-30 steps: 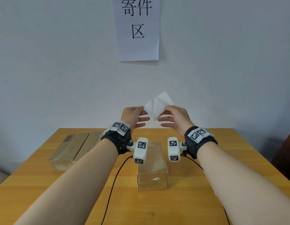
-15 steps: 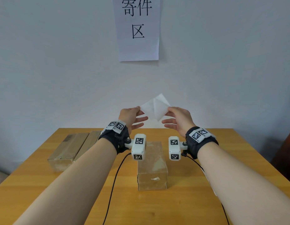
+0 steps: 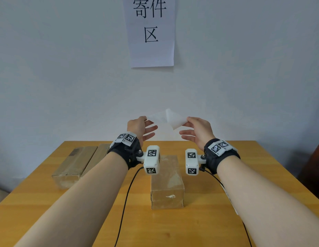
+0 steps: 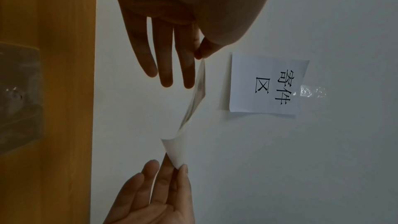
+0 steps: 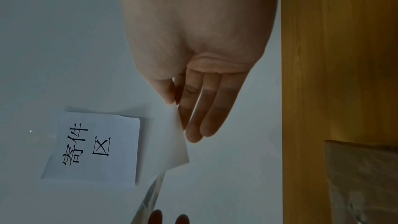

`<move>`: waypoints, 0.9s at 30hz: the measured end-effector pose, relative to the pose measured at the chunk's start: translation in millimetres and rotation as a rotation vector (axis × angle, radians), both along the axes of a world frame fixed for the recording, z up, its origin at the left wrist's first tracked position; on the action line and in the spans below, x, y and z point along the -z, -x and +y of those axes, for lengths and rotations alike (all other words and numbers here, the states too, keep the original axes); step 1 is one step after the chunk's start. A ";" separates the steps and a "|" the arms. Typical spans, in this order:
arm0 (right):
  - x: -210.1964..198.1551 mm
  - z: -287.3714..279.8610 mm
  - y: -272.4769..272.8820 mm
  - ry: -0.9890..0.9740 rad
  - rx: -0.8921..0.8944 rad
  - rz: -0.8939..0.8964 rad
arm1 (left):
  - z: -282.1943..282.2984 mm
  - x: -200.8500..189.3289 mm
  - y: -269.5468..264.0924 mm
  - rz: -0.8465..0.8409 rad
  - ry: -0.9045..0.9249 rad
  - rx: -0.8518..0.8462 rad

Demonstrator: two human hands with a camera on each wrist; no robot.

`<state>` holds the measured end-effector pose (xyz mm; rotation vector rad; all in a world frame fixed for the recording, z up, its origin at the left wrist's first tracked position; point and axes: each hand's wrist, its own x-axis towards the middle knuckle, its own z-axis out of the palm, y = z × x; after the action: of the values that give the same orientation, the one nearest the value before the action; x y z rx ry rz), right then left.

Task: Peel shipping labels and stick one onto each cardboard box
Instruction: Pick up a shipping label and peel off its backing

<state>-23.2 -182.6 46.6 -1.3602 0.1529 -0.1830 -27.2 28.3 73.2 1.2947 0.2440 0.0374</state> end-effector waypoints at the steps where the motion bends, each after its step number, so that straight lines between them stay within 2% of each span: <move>1: -0.2 -0.4 0.0 -0.003 0.002 0.001 | 0.1 -0.2 0.1 -0.001 0.012 -0.004; 15: 0.2 -4.6 1.9 -0.040 0.062 0.015 | 3.5 3.6 1.9 0.019 0.227 -0.028; 27: 3.4 -8.0 3.2 -0.076 0.101 0.040 | 4.6 -3.7 5.1 0.013 0.303 -0.037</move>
<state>-26.3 -190.6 43.2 -1.2816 0.2600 -0.2321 -32.2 33.0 76.8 0.9896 0.2738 0.0228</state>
